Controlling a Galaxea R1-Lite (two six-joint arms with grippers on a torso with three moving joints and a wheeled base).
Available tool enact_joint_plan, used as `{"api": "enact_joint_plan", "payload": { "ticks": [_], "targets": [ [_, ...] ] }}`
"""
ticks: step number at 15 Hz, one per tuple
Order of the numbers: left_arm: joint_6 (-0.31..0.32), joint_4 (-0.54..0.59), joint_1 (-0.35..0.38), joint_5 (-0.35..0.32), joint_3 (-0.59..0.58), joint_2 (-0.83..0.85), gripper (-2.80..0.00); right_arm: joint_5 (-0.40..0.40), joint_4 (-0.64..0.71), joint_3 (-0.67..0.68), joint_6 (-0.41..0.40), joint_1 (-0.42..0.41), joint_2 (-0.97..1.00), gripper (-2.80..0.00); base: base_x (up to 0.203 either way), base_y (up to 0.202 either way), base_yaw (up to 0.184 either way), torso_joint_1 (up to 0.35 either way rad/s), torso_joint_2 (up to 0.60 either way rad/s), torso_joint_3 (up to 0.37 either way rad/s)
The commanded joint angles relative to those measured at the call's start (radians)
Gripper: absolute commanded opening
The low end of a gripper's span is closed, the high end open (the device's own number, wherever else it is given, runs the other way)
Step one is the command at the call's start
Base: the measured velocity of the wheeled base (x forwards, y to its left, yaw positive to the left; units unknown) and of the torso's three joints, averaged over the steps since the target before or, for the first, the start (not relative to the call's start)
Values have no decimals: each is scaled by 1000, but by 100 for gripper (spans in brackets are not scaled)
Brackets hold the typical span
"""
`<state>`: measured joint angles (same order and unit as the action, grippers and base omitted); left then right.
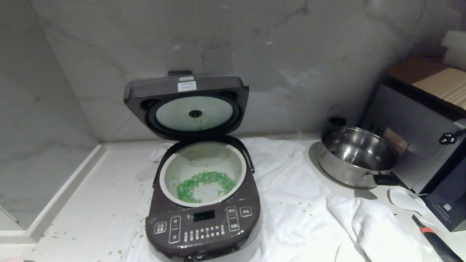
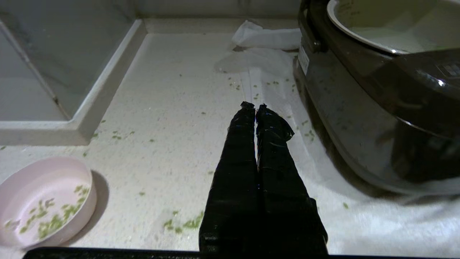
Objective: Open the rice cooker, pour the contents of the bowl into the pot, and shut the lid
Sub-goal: Pick up the bowl on the table
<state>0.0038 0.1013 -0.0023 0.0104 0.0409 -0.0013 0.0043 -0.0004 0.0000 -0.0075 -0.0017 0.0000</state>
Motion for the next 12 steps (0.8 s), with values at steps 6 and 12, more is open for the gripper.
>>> {"api": "enact_joint_plan", "payload": {
  "ticks": [6, 12],
  "targets": [
    [-10, -1, -1, 0, 0, 1, -280, 0, -1, 2, 0, 0, 0, -280, 48, 0, 0, 4, 1, 1],
    [14, 8, 7, 5, 5, 0, -280, 0, -1, 1, 0, 0, 0, -280, 0, 0, 0, 0, 0, 0]
  ]
}}
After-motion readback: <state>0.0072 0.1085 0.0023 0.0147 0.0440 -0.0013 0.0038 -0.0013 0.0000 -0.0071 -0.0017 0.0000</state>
